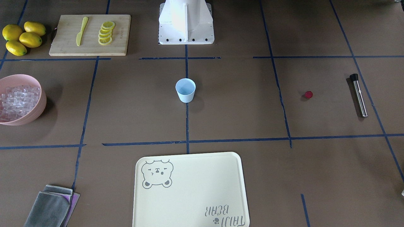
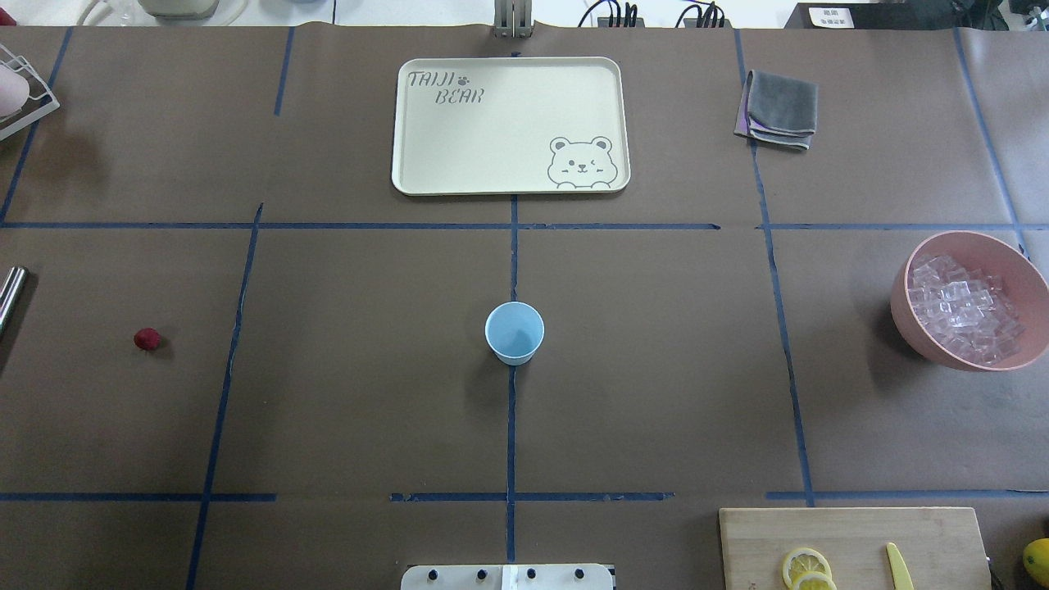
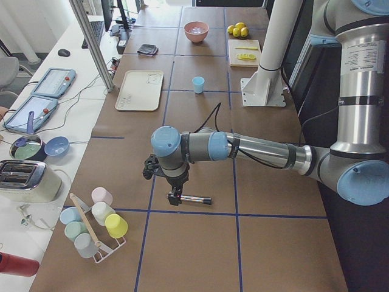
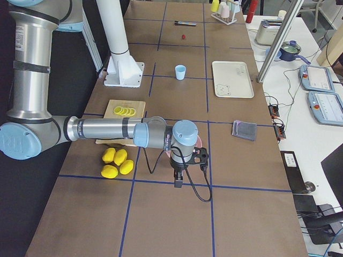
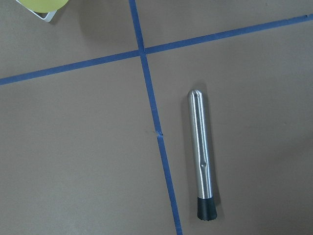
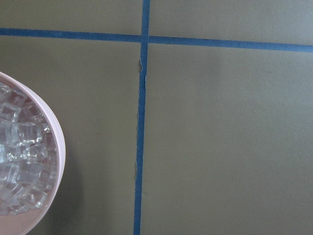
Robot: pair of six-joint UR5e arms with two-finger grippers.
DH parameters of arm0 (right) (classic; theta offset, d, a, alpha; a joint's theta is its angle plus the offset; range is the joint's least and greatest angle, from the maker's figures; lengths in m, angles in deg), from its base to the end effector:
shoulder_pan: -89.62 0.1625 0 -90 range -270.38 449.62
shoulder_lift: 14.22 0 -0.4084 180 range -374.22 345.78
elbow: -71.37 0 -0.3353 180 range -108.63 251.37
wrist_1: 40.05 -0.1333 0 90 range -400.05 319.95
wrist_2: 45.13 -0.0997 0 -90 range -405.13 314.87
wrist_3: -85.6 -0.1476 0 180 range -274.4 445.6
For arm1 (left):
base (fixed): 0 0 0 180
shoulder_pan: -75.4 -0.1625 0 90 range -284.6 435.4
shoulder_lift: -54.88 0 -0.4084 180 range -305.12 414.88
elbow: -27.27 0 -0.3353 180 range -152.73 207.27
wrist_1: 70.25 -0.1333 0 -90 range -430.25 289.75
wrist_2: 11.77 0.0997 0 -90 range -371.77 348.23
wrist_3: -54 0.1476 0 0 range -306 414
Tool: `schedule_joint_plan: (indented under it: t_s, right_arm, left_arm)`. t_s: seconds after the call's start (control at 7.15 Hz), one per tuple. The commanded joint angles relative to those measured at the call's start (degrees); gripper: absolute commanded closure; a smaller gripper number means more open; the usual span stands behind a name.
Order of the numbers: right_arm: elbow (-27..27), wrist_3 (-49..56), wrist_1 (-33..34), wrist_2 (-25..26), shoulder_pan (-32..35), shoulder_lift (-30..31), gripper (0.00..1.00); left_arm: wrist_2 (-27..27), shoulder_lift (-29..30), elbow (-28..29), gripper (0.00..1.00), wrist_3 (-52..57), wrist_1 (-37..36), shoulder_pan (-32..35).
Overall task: Mash ice and strawberries in cup
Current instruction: 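Move the right gripper over the pink bowl of ice cubes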
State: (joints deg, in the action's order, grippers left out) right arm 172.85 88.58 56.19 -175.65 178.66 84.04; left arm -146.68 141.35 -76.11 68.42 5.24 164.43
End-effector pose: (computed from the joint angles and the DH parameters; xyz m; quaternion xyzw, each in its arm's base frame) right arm 0.0312 -0.3703 0.6651 -0.0186 -0.3465 -0.0231 0.9376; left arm -0.0224 -0.3965 0.6251 0.0074 0.3834 0.1083 0.9172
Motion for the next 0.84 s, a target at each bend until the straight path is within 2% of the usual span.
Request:
schedule_joint_plan:
  t_s: [0.0,0.7]
  right_arm:
    - [-0.31,-0.09,0.0,0.09,0.0,0.0,0.0]
    - [0.13,-0.44,-0.09,0.17,-0.18,-2.2,0.0]
  left_arm:
    - [-0.01,0.01,-0.41,0.0,0.0,-0.09,0.0]
    - [-0.01,0.01,-0.32,0.0,0.0,0.09,0.0]
